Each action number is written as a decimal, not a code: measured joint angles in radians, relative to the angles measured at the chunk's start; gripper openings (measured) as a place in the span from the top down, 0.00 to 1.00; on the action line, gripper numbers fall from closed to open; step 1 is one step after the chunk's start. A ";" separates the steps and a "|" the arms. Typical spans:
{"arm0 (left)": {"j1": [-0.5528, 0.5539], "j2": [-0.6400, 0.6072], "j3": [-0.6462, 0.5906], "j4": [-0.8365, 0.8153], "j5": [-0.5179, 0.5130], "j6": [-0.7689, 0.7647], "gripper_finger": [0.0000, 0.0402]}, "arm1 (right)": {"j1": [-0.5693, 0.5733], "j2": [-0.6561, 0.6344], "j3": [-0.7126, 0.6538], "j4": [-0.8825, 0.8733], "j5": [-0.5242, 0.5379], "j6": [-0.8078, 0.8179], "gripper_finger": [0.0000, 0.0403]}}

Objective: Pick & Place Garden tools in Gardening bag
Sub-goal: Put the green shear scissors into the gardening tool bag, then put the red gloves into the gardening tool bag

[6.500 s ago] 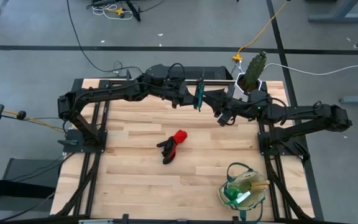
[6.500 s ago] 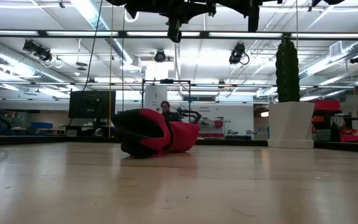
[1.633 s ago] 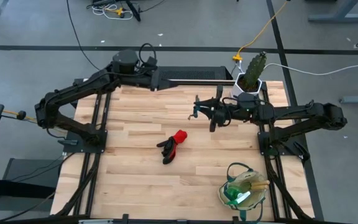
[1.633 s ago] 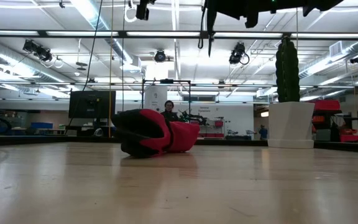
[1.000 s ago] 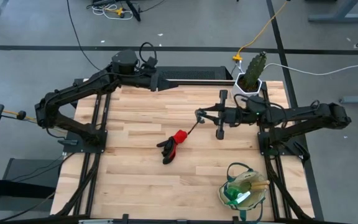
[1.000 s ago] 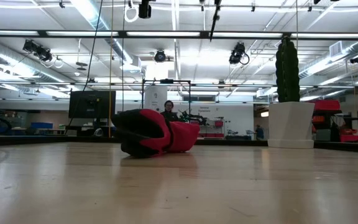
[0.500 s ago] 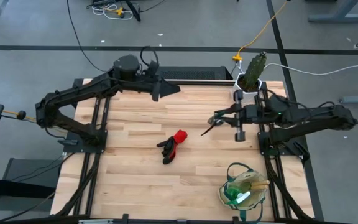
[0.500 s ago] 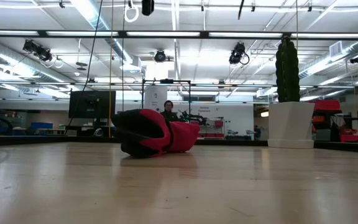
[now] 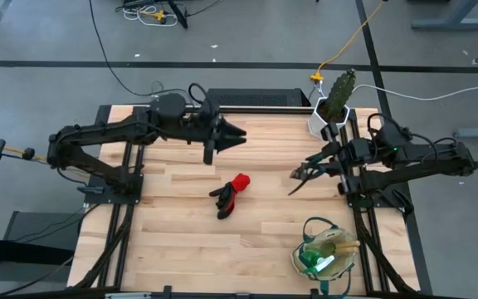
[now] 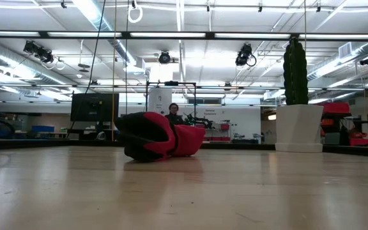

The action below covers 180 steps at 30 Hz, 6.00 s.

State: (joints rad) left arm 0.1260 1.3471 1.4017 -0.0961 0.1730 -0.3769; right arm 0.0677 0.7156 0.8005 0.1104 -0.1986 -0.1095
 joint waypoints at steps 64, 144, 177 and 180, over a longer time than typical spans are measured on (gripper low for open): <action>-0.131 0.000 0.000 0.031 -0.224 0.074 0.68 | 0.078 -0.271 0.000 -0.416 -0.511 0.170 0.88; -0.136 0.000 0.000 0.031 -0.311 0.075 0.68 | 0.415 -0.171 -0.566 0.090 -0.359 0.127 0.88; -0.136 0.000 0.000 0.031 -0.310 0.074 0.68 | 0.414 -0.098 -0.567 0.090 -0.253 0.251 0.60; -0.136 0.000 0.000 0.031 -0.310 0.074 0.68 | 0.414 -0.097 -0.567 0.093 -0.253 0.252 0.54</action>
State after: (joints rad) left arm -0.0105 1.3472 1.4017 -0.0650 -0.1374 -0.3031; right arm 0.4820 0.6182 0.2337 0.2031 -0.4519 0.1422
